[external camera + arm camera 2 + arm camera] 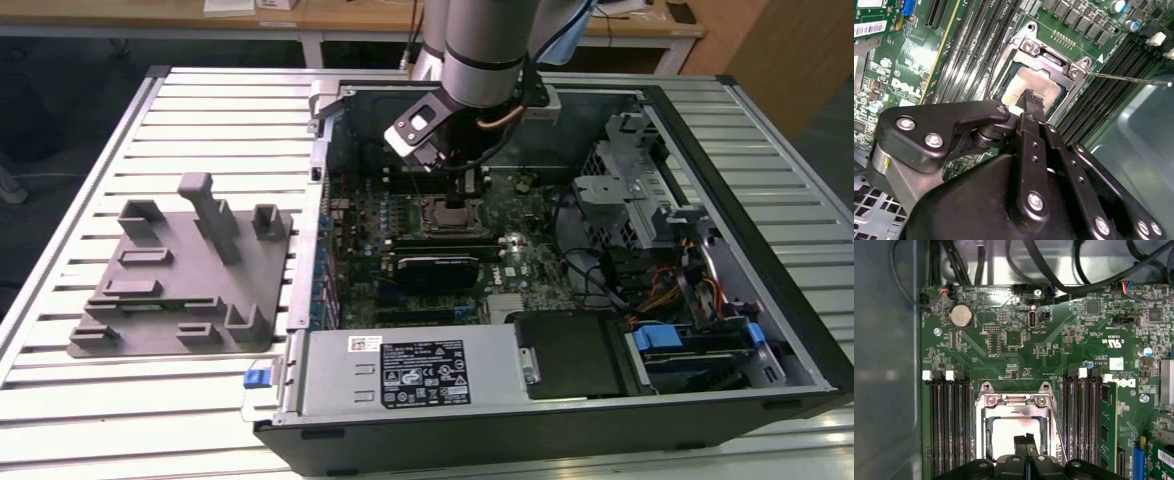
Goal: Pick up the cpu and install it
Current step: 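Close the cpu cover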
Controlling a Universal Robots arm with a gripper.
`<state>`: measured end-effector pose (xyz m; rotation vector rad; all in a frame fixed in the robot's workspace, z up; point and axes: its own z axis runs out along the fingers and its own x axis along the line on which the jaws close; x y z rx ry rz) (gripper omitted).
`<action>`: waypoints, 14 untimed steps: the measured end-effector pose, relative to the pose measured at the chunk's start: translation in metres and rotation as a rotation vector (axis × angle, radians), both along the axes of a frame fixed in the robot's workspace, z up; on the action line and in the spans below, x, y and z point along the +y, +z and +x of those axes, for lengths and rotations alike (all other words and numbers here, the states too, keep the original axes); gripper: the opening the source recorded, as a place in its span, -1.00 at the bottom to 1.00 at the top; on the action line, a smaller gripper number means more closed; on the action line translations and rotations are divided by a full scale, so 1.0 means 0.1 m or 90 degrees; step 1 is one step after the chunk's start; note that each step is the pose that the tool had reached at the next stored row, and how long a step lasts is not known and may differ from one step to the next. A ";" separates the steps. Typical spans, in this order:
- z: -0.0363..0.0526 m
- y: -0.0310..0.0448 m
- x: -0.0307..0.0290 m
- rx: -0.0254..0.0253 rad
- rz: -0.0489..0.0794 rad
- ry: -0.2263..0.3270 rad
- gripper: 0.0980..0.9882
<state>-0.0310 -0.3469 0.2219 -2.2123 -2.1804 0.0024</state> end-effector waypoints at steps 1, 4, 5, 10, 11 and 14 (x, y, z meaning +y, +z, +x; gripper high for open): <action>0.000 0.000 0.000 -0.0001 0.000 0.010 -0.98; 0.000 0.000 0.000 -0.0001 0.000 0.045 -0.98; 0.000 -0.001 0.000 -0.0001 0.000 0.056 -0.98; 0.000 -0.001 0.000 0.0000 0.000 0.115 -0.98; 0.000 -0.001 0.000 0.0000 0.000 0.126 -0.98; 0.000 -0.001 0.000 -0.0001 0.000 0.161 -0.98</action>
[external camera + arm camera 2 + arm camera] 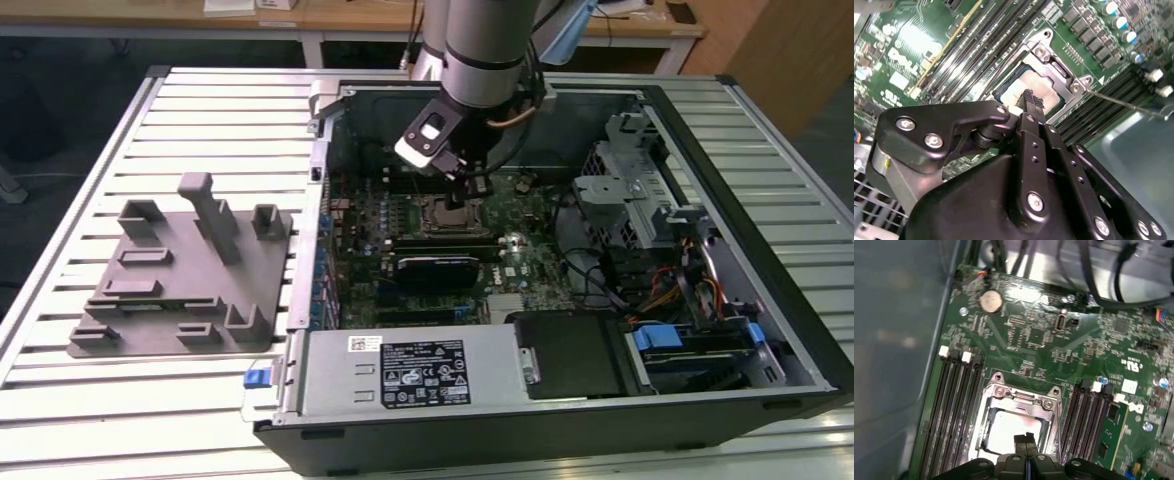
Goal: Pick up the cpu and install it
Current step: 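Close the cpu cover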
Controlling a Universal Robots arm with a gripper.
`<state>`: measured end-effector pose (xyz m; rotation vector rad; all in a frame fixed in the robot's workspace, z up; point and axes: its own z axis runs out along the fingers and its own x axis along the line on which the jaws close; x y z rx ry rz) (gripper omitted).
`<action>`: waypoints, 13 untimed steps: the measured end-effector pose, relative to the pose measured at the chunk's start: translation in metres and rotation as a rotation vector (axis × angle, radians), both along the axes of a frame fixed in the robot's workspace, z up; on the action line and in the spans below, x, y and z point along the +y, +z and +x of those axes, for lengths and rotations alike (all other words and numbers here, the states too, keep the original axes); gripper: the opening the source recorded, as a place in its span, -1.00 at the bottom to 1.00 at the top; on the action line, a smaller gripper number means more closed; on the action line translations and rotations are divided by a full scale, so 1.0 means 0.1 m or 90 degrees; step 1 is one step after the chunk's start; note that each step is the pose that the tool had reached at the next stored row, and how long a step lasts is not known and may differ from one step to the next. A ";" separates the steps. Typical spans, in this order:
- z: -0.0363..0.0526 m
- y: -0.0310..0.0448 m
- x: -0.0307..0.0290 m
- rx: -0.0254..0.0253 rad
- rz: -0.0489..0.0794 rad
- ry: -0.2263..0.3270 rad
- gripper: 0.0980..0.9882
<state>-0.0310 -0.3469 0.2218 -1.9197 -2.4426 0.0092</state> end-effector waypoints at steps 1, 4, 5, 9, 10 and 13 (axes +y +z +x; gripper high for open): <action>0.000 0.000 0.000 0.0000 0.000 0.011 -0.98; 0.000 0.000 0.000 0.0000 0.000 0.045 -0.98; 0.000 0.000 0.000 0.0000 0.000 0.057 -0.98; 0.000 0.000 0.000 0.0000 0.000 0.104 -0.98; 0.000 0.000 0.000 0.0000 0.000 0.116 -0.98; 0.000 0.000 0.000 0.0000 0.000 0.150 -0.98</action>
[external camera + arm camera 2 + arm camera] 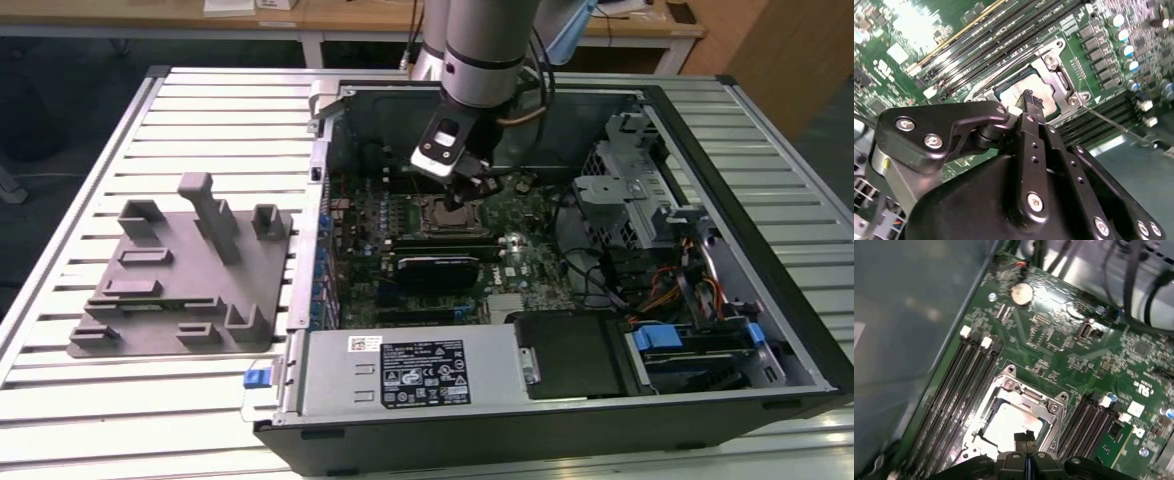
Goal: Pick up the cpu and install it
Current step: 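Close the cpu cover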
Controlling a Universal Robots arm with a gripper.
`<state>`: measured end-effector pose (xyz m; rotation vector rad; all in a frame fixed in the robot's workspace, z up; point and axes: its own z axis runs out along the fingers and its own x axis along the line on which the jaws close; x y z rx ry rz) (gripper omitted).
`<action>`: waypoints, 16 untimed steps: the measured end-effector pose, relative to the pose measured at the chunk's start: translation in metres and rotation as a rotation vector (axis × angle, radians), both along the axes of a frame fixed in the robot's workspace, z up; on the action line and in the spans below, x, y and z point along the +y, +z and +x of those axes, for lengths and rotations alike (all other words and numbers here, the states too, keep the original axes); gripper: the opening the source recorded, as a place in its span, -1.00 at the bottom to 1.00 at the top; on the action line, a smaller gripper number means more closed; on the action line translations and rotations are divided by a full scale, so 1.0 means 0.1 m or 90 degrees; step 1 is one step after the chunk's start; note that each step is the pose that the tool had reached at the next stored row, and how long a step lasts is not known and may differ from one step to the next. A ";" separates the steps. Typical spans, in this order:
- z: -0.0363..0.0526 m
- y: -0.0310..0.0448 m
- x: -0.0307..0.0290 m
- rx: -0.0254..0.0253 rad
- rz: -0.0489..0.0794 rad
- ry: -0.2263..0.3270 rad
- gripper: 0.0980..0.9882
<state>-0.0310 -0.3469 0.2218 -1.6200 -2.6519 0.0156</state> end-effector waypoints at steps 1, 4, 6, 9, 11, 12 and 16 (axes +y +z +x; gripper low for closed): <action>0.000 0.000 0.000 0.0000 0.000 0.011 -0.98; 0.000 0.000 0.000 0.0000 0.000 0.046 -0.98; 0.000 0.000 0.000 0.0000 0.000 0.069 -0.98; 0.000 0.000 0.000 0.0000 0.000 0.105 -0.98; 0.000 0.000 0.000 0.0000 0.000 0.128 -0.98; 0.000 0.000 0.000 0.0000 0.000 0.139 -0.98; 0.000 0.000 0.000 0.0000 0.000 0.186 -0.98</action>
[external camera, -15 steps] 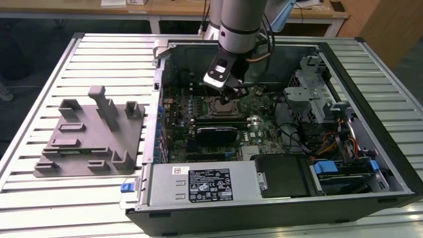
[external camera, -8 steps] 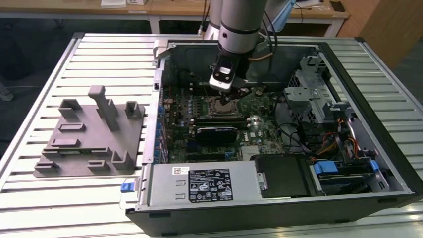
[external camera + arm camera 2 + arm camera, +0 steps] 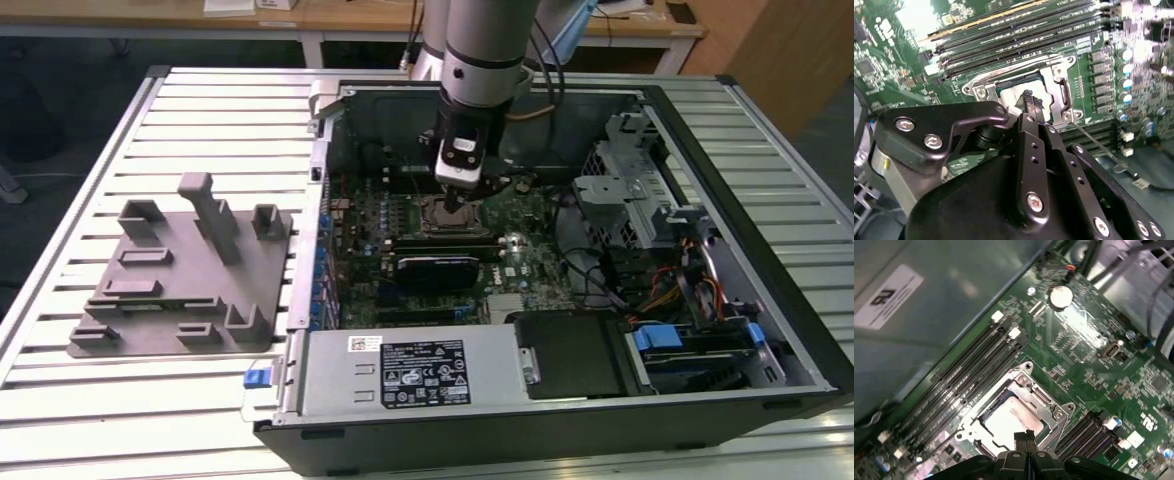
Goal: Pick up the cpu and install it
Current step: 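Close the cpu cover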
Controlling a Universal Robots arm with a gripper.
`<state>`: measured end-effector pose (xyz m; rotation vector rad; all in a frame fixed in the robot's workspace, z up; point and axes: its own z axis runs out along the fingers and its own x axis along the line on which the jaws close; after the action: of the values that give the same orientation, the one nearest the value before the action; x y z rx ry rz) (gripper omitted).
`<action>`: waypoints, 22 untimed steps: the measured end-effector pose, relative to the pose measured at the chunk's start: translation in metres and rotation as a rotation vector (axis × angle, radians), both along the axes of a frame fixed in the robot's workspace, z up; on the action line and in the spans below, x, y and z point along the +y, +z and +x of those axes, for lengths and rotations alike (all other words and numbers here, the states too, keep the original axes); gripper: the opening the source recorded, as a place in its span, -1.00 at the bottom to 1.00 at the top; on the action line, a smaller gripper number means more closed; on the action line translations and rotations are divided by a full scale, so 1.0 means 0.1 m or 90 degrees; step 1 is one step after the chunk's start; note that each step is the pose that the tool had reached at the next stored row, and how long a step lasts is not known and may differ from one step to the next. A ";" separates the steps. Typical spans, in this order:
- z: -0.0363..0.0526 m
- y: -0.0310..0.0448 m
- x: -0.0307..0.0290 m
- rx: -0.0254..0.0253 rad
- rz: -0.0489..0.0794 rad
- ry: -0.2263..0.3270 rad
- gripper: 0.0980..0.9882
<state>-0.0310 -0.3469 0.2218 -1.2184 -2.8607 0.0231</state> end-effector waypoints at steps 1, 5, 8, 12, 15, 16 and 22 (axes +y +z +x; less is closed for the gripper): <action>0.000 0.000 0.000 0.0000 0.000 0.012 -0.98; 0.000 0.000 0.000 0.0000 0.000 0.057 -0.98; 0.000 -0.001 0.000 -0.0004 0.000 0.089 -0.98; 0.000 -0.002 -0.002 -0.0056 0.000 0.117 -0.98; 0.000 -0.005 -0.002 -0.0130 -0.001 0.133 -0.98; 0.000 -0.005 -0.003 -0.0158 0.000 0.137 -0.98; 0.000 -0.012 -0.002 -0.0210 0.019 0.165 -0.98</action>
<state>-0.0310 -0.3472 0.2205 -0.8431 -3.0142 -0.0341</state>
